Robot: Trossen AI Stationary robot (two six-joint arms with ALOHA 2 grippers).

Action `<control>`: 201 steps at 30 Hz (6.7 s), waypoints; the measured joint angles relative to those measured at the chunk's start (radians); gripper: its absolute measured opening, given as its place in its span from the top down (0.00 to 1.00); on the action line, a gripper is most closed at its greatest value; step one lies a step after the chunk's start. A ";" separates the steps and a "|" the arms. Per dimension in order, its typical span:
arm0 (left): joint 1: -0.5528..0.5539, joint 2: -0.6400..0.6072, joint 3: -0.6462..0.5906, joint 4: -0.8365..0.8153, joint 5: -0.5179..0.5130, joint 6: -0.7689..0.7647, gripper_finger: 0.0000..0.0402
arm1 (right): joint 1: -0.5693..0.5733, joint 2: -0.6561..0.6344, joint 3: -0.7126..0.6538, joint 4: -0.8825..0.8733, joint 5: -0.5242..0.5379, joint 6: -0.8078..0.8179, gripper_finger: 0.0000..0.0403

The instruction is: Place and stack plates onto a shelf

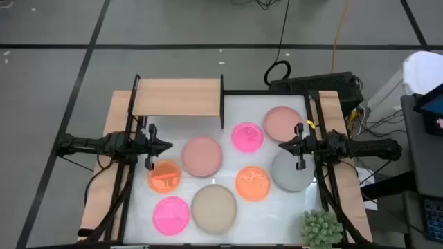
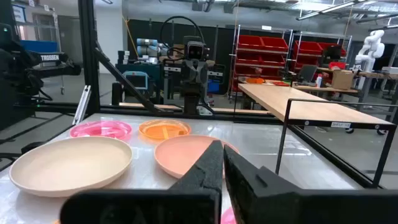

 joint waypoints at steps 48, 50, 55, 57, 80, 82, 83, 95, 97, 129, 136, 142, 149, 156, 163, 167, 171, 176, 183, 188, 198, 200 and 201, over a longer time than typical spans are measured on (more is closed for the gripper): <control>0.000 0.000 0.000 0.000 0.000 0.000 0.95 | 0.000 0.000 0.000 0.000 0.000 0.000 1.00; 0.000 0.000 0.000 0.000 0.000 0.000 0.95 | 0.000 0.000 0.000 0.000 0.000 0.000 1.00; 0.000 0.000 0.000 0.000 0.000 0.000 0.95 | 0.000 0.000 0.000 0.000 0.000 0.000 1.00; 0.000 0.000 0.000 0.000 0.000 0.000 0.95 | 0.000 0.000 0.000 0.000 0.000 0.000 1.00; 0.000 0.000 0.000 0.000 -0.004 0.031 0.95 | 0.000 0.000 0.000 0.000 0.000 0.000 1.00; 0.000 0.000 0.000 0.000 -0.005 0.068 0.95 | 0.000 0.000 0.000 0.000 0.000 0.000 1.00; 0.000 0.000 0.000 0.000 -0.005 0.075 0.95 | 0.000 0.000 0.000 0.000 0.000 0.000 1.00; 0.000 0.000 0.000 0.013 -0.008 0.067 0.95 | 0.000 0.000 0.000 0.000 0.000 0.000 1.00; 0.000 0.000 0.000 0.012 -0.008 0.067 0.95 | 0.000 0.000 0.000 0.000 0.000 0.000 1.00; 0.000 0.154 0.429 -0.208 -0.027 -0.027 0.95 | 0.000 0.000 0.000 0.000 0.000 0.000 1.00; 0.000 0.386 0.750 -0.432 0.012 -0.024 0.95 | 0.000 0.000 0.000 0.001 0.000 0.000 1.00; 0.000 0.586 1.015 -0.670 0.023 -0.024 0.95 | 0.000 0.000 0.000 0.001 0.000 0.000 1.00; 0.000 0.763 1.270 -0.901 0.024 -0.017 0.95 | 0.000 0.000 0.000 0.001 0.000 0.000 1.00; 0.000 0.822 1.310 -0.947 0.024 -0.025 0.95 | 0.000 0.000 0.000 -0.019 0.000 0.014 1.00; 0.000 0.844 1.270 -0.990 0.024 -0.092 0.95 | 0.000 0.000 0.000 -0.008 0.000 0.087 1.00; -0.008 0.845 1.208 -0.981 0.020 -0.124 0.95 | 0.000 0.000 0.003 0.000 0.000 0.135 1.00; -0.034 0.844 1.160 -0.958 -0.003 -0.179 0.95 | 0.000 0.028 0.028 -0.011 0.000 0.170 1.00; -0.078 0.845 1.097 -0.873 -0.036 -0.196 0.95 | 0.000 0.120 0.150 -0.013 0.000 0.165 1.00; -0.115 0.844 1.048 -0.791 -0.053 -0.193 0.95 | 0.000 0.351 0.441 -0.132 0.006 0.095 1.00; -0.125 0.840 1.059 -0.788 -0.060 -0.176 0.95 | 0.000 0.540 0.758 -0.354 0.077 0.074 1.00; -0.125 0.838 1.060 -0.789 -0.084 -0.165 0.95 | 0.000 0.852 1.277 -0.718 0.106 0.149 1.00; -0.125 0.838 1.060 -0.793 -0.084 -0.165 0.95 | 0.000 0.883 1.300 -0.718 0.104 0.149 1.00; -0.125 0.838 1.060 -0.793 -0.084 -0.166 0.95 | 0.000 0.895 1.302 -0.717 0.104 0.150 1.00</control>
